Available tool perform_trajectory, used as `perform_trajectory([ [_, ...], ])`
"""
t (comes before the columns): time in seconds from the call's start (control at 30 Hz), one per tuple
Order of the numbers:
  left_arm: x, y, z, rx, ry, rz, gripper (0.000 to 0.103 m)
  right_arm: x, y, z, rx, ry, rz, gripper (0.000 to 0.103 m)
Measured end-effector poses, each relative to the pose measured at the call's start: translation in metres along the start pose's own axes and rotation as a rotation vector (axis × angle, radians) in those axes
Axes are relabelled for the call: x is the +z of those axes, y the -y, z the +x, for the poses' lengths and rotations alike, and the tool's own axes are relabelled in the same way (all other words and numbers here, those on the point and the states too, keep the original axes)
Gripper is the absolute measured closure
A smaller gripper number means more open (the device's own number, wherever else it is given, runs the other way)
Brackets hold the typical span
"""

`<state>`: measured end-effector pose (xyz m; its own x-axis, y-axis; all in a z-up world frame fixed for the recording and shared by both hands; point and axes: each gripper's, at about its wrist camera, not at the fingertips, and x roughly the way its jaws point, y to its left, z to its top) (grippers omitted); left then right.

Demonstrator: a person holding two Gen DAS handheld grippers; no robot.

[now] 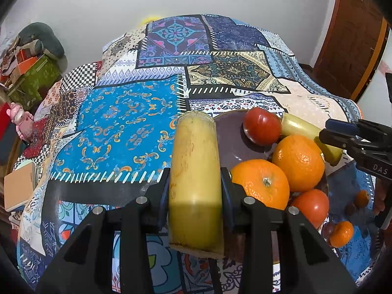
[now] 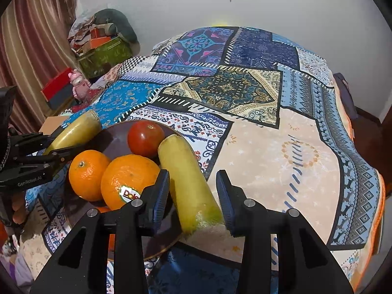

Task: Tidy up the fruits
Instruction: 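Lower the zucchini onto the plate and open the left gripper while the right gripper releases its zucchini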

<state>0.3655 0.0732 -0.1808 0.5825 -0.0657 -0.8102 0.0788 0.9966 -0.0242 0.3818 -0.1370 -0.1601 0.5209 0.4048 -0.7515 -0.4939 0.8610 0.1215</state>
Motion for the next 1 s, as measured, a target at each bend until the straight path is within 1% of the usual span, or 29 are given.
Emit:
perform_trajectory([
  [0.23, 0.009, 0.0, 0.005, -0.024, -0.016, -0.004, 0.066, -0.003, 0.005, -0.002, -0.016, 0.011, 0.012, 0.066],
  [0.3, 0.01, 0.004, 0.007, -0.009, -0.017, 0.013, 0.066, -0.003, 0.004, -0.004, -0.024, 0.02, 0.009, 0.066],
  [0.4, 0.012, 0.008, 0.008, 0.008, -0.021, 0.035, 0.066, -0.003, 0.004, -0.004, -0.014, 0.028, 0.012, 0.066],
  [0.53, 0.016, 0.011, 0.003, -0.026, -0.003, 0.051, 0.065, -0.003, 0.002, -0.003, -0.013, 0.029, 0.002, 0.066],
  [0.7, 0.016, 0.025, -0.001, 0.011, 0.017, 0.113, 0.063, -0.004, 0.001, -0.004, -0.009, 0.03, 0.0, 0.066],
  [0.83, 0.016, 0.02, -0.006, 0.0, 0.023, 0.074, 0.063, -0.005, 0.001, -0.009, -0.016, 0.041, -0.001, 0.066],
  [1.0, 0.011, 0.014, -0.021, 0.002, 0.049, 0.025, 0.059, -0.009, -0.004, -0.021, -0.029, 0.054, -0.015, 0.066],
])
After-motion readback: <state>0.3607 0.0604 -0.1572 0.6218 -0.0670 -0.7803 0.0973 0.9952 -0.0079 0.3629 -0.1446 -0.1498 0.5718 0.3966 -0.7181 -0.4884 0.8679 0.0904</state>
